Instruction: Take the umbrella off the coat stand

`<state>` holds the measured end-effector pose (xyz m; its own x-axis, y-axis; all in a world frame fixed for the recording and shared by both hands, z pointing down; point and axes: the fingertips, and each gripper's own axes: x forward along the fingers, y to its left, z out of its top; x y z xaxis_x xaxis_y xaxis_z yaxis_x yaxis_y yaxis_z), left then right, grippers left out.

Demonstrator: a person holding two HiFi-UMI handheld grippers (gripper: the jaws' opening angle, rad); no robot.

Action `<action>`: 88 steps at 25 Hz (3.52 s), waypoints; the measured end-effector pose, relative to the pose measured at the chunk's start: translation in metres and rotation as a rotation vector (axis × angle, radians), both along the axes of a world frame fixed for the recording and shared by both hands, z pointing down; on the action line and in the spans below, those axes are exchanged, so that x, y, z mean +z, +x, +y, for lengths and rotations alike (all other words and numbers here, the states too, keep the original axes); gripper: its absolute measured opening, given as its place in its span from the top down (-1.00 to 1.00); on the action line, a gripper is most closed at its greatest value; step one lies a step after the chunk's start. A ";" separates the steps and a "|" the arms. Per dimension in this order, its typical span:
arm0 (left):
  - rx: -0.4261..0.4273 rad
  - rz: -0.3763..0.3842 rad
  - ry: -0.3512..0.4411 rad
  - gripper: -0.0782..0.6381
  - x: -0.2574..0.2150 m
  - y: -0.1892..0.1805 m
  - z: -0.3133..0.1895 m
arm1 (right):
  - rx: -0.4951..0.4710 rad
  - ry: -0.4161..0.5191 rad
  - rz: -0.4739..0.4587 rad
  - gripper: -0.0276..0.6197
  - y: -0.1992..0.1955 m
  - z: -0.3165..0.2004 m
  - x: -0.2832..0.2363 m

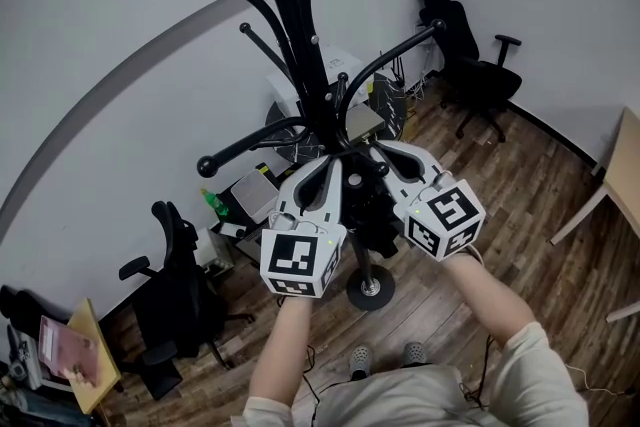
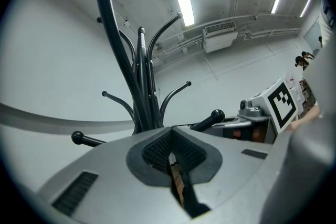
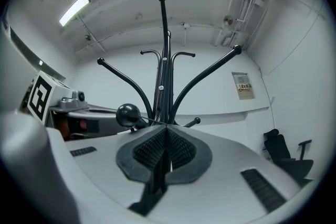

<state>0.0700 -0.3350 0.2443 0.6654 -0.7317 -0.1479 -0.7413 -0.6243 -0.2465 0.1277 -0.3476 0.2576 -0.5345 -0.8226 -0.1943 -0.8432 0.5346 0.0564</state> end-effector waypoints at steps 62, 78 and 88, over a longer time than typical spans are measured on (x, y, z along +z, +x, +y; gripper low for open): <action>-0.212 -0.126 0.135 0.72 0.005 0.030 0.066 | -0.180 0.063 0.017 0.88 0.029 0.058 -0.004; -0.314 -0.111 0.017 0.72 0.085 0.023 0.093 | -0.266 -0.018 -0.012 0.89 0.020 0.083 0.069; -0.314 -0.078 -0.098 0.72 0.163 0.009 0.100 | -0.260 -0.123 -0.037 0.89 0.006 0.098 0.148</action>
